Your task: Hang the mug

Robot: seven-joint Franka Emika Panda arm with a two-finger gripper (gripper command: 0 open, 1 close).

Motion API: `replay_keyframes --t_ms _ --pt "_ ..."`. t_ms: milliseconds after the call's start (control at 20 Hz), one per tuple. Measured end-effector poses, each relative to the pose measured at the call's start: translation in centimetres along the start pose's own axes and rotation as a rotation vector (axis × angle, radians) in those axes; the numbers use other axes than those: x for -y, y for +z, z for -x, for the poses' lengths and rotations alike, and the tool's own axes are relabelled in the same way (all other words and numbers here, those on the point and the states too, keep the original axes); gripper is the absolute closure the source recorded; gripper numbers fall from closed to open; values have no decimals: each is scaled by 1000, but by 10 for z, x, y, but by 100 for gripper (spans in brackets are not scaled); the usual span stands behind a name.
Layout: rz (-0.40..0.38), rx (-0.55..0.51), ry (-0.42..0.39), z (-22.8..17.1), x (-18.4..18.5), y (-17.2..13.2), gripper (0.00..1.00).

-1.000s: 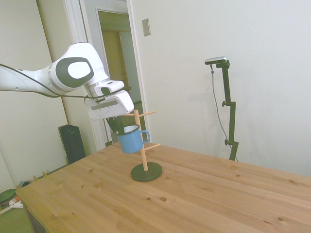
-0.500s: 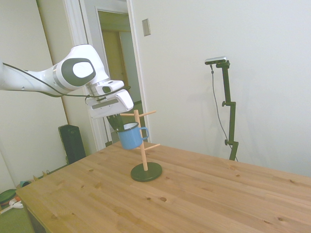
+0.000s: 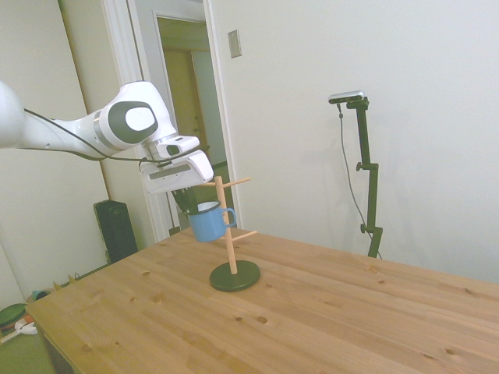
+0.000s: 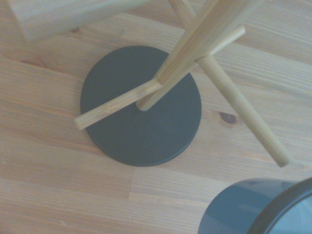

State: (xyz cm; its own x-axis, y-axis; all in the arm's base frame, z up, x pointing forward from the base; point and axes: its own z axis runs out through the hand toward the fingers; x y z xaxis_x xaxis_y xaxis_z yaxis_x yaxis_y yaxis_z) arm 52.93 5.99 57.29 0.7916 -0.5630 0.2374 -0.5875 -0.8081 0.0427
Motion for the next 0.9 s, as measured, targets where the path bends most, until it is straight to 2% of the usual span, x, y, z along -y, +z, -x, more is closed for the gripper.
replay_keyframes --t_ms 900 --pt "32 15 -3 1 37 24 100"
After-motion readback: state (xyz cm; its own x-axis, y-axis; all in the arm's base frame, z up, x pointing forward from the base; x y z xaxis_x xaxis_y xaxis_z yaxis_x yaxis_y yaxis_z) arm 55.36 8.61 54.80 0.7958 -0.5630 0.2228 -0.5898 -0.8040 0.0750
